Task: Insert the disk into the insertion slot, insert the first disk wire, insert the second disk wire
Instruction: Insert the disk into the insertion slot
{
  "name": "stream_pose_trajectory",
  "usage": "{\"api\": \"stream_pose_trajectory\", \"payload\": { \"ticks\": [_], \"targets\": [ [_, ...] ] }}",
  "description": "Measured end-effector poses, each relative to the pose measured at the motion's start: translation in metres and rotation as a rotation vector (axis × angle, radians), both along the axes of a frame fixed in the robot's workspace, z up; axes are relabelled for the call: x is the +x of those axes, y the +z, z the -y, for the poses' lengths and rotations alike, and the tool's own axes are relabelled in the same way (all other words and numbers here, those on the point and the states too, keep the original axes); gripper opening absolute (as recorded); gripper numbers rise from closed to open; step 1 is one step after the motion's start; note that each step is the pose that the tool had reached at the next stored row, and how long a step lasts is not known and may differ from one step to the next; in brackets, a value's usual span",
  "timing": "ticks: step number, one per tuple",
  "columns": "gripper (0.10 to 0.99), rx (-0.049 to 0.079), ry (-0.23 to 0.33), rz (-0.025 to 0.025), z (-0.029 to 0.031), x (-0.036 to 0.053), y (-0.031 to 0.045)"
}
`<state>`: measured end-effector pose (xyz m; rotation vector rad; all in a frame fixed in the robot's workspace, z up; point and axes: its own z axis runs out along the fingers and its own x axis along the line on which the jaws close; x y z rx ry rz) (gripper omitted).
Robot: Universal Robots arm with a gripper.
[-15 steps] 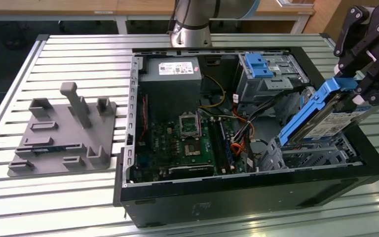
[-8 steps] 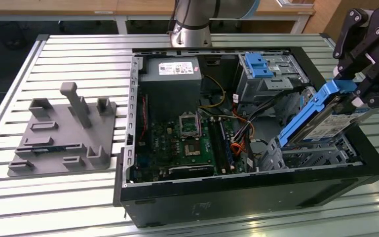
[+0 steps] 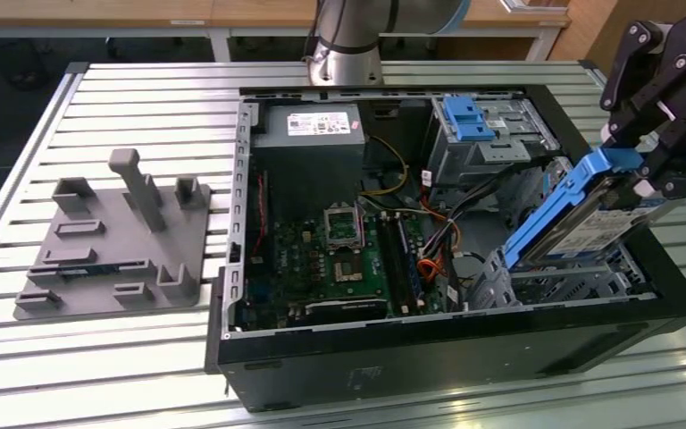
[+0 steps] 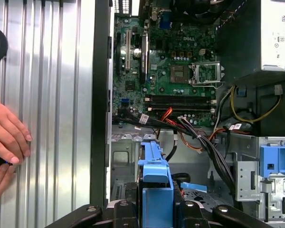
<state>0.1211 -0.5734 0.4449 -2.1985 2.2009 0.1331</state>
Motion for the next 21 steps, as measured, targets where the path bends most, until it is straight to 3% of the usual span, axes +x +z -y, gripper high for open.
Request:
{"api": "stream_pose_trajectory", "payload": {
  "ticks": [13, 21],
  "targets": [
    [0.365, 0.000, 0.002, 0.0000, 0.0000, 0.0000, -0.0091],
    [0.365, 0.000, 0.005, 0.0000, 0.0000, 0.0000, -0.0206]
  ]
}}
